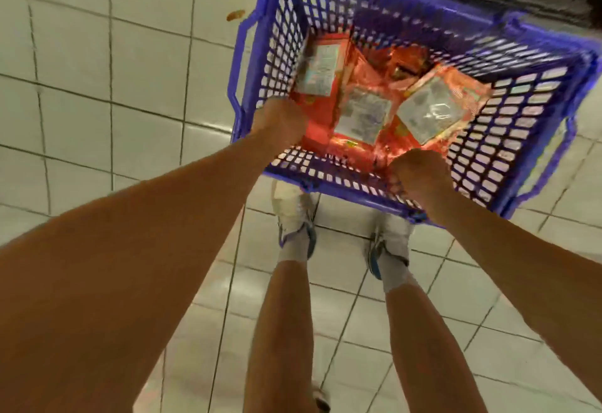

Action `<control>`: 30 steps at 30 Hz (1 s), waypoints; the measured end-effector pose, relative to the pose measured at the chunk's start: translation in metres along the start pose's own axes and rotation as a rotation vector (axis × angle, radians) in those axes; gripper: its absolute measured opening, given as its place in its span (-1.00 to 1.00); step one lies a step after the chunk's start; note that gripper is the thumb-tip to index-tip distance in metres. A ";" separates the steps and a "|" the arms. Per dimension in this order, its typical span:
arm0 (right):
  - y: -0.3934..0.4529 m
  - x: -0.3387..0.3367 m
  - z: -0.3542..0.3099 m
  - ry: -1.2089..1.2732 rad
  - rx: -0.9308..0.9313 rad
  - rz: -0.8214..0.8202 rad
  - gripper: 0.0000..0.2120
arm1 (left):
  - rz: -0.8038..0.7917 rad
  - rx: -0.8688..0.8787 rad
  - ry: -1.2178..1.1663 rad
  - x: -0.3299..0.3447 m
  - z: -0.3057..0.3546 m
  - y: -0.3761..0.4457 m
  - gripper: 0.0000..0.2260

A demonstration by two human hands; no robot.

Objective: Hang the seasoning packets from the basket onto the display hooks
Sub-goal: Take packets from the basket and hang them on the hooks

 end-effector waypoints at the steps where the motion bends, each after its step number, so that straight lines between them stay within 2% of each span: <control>1: 0.011 0.006 -0.001 0.021 0.008 0.015 -0.84 | 0.014 -0.043 -0.091 0.003 -0.002 0.016 -0.72; 3: 0.033 0.016 -0.005 0.008 -0.031 0.044 -0.78 | 0.007 -0.045 -0.039 0.017 -0.009 0.046 -0.71; 6: 0.054 0.028 -0.019 -0.001 -0.093 0.050 -0.82 | -0.040 0.049 0.133 0.036 -0.014 0.063 -0.77; 8: 0.060 0.034 -0.031 0.115 -0.093 0.026 -0.81 | -0.067 0.185 0.220 0.048 -0.019 0.053 -0.76; 11: 0.061 0.045 -0.055 0.331 -0.074 -0.081 -0.62 | -0.186 0.392 0.379 0.069 -0.026 0.024 -0.68; 13: 0.060 0.052 -0.071 0.499 -0.061 -0.120 -0.70 | -0.261 0.490 0.424 0.078 -0.024 0.006 -0.64; 15: 0.060 0.057 -0.080 0.539 -0.072 -0.078 -0.81 | -0.310 0.543 0.334 0.080 -0.024 -0.005 -0.68; 20: 0.053 0.054 -0.081 0.489 0.014 -0.069 -0.72 | -0.278 0.442 -0.078 0.053 -0.021 -0.010 -0.87; 22: 0.050 0.047 -0.083 0.506 0.074 -0.037 -0.77 | -0.211 0.374 -0.234 0.041 -0.022 -0.007 -0.77; 24: 0.050 0.039 -0.083 0.510 0.151 0.017 -0.83 | -0.158 0.250 -0.508 0.030 -0.026 -0.006 -0.74; 26: 0.050 0.029 -0.086 0.504 0.227 0.027 -0.85 | -0.113 0.254 -0.608 0.019 -0.035 -0.003 -0.64; 29: 0.051 0.019 -0.095 0.282 0.285 -0.117 -0.74 | -0.107 0.439 -0.283 0.006 -0.046 0.003 -0.27; 30: 0.051 0.020 -0.099 0.184 0.271 -0.191 -0.73 | -0.150 0.522 -0.167 0.006 -0.047 0.005 -0.23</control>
Point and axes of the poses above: each hand's wrist, its own y-axis towards the middle knuckle, its own x-axis out of the palm, z = x × y, the point moved 2 cm from there along y, towards the middle knuckle
